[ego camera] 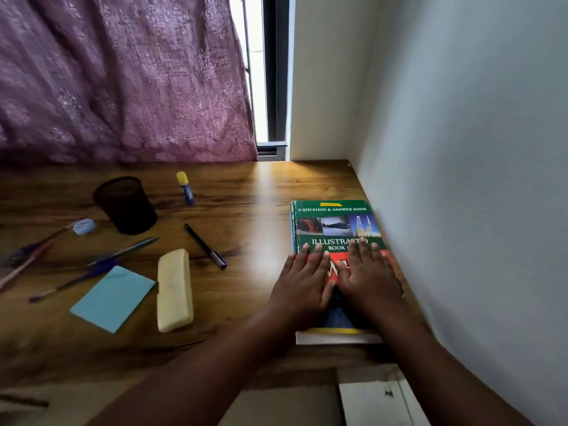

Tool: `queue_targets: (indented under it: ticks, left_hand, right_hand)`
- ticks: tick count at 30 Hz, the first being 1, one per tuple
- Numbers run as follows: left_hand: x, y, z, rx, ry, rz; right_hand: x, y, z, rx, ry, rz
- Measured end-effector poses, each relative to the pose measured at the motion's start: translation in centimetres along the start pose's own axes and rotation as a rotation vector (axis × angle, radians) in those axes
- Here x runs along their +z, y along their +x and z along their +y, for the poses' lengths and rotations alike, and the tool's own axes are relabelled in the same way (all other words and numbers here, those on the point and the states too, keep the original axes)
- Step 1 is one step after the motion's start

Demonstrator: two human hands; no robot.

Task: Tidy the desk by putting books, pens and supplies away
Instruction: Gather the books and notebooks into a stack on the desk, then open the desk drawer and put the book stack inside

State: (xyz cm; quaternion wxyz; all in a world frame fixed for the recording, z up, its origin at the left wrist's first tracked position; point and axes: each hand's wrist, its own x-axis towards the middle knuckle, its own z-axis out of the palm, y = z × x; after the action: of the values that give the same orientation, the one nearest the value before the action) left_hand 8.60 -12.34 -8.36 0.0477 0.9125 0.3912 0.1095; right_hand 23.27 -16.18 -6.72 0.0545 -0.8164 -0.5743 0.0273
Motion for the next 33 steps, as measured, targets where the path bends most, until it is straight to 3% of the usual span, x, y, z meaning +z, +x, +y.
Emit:
queue_targets:
  ticks: [3,8,12,13,15,18,21,23,28,33]
  left_hand:
    - [-0.3,0.1,0.2,0.008,-0.037,0.012]
    - [-1.2,-1.5,-0.6,0.003,0.024,-0.110]
    - [-2.2,-7.2,-1.9,0.012,-0.034,-0.107]
    - [-2.8,-9.4,-2.4,0.040,-0.133,-0.066]
    - [-4.7,-15.1,-3.0,0.003,-0.578,0.131]
    - [-5.7,-23.2,-4.1,-0.486,-1.271,0.452]
    - [-4.1,-27.4,-7.5,-1.093,-1.788,0.556]
    - [-3.0,-28.8,-10.5,-1.359,-2.049,0.593]
    - [2.0,-29.5,-14.6,-1.568,-2.200,0.570]
    - [4.4,-28.8,-14.9,-1.559,-2.219,0.603]
  right_hand:
    - [0.2,0.0,-0.1,0.001,-0.004,0.022]
    - [-0.2,-0.5,-0.2,0.011,0.115,0.038]
    - [-0.4,-6.1,-1.7,-0.058,0.311,0.276]
    - [-0.4,-8.4,-2.3,-0.112,0.391,0.370]
    - [0.4,-13.1,-3.6,-0.208,0.549,0.523]
    - [2.4,-18.9,-5.8,-0.062,0.989,0.504]
    - [6.2,-21.1,-7.9,0.412,1.294,0.363]
    - [8.1,-21.2,-9.0,0.670,1.405,0.239]
    - [11.2,-19.9,-12.0,0.959,1.789,-0.070]
    - [14.3,-18.3,-13.4,1.031,2.037,-0.199]
